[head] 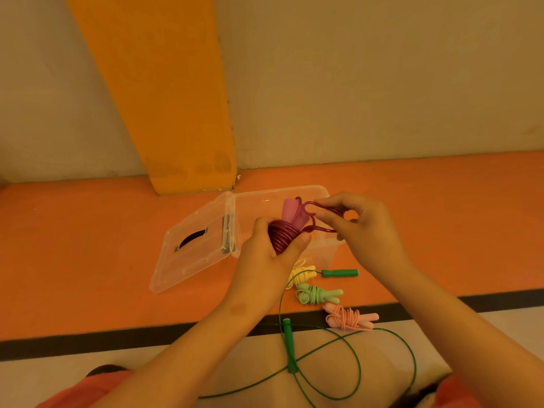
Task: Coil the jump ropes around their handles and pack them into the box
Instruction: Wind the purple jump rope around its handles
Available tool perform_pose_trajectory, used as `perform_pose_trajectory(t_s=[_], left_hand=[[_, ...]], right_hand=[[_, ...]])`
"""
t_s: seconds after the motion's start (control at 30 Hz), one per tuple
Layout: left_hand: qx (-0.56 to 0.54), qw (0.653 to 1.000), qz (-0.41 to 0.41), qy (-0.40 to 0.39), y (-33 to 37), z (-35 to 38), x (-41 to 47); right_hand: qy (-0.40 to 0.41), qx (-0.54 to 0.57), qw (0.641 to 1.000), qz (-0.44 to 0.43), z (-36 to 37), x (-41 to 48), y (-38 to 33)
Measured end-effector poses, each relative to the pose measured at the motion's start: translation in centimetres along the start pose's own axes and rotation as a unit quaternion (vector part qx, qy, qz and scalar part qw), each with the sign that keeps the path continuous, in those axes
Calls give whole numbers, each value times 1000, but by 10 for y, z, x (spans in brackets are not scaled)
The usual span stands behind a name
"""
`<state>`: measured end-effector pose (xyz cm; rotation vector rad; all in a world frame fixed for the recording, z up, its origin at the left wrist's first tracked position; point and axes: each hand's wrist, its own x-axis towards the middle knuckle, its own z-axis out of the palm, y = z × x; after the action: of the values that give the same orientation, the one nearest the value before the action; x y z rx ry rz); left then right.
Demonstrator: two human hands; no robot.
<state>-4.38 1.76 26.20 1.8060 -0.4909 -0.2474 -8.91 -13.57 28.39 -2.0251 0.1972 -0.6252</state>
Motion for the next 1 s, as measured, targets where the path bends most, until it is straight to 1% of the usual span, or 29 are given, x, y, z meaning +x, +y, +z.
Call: perform_pose_trajectory(t_s=[0.1, 0.2, 0.37, 0.5, 0.53, 0.63, 0.73, 0.83, 0.93, 1.0], left_hand=[[18, 1000, 11, -4, 0, -3, 0], [16, 1000, 3, -26, -1, 1, -4], [5, 999, -17, -38, -4, 6, -7], [41, 999, -7, -18, -6, 0, -1], [52, 998, -4, -17, -7, -1, 0], [73, 997, 1, -18, -7, -4, 2], [99, 995, 17, -25, -8, -3, 1], [143, 988, 38, -51, -7, -4, -1], [163, 983, 45, -65, -6, -3, -2], [170, 982, 46, -69, -6, -2, -3]], right_hand=[[12, 62, 998, -2, 2, -4, -8], [18, 86, 996, 2, 11, -9, -9], [18, 52, 998, 19, 23, -10, 2], [-7, -66, 997, -44, 31, -14, 5], [-19, -76, 996, -48, 31, -15, 5], [-36, -59, 997, -31, 28, -15, 5], [-34, -52, 997, -47, 26, -14, 8], [-55, -31, 997, -50, 34, -17, 10], [-75, -6, 997, -15, 33, -16, 10], [-98, 66, 992, 48, 26, -11, 8]])
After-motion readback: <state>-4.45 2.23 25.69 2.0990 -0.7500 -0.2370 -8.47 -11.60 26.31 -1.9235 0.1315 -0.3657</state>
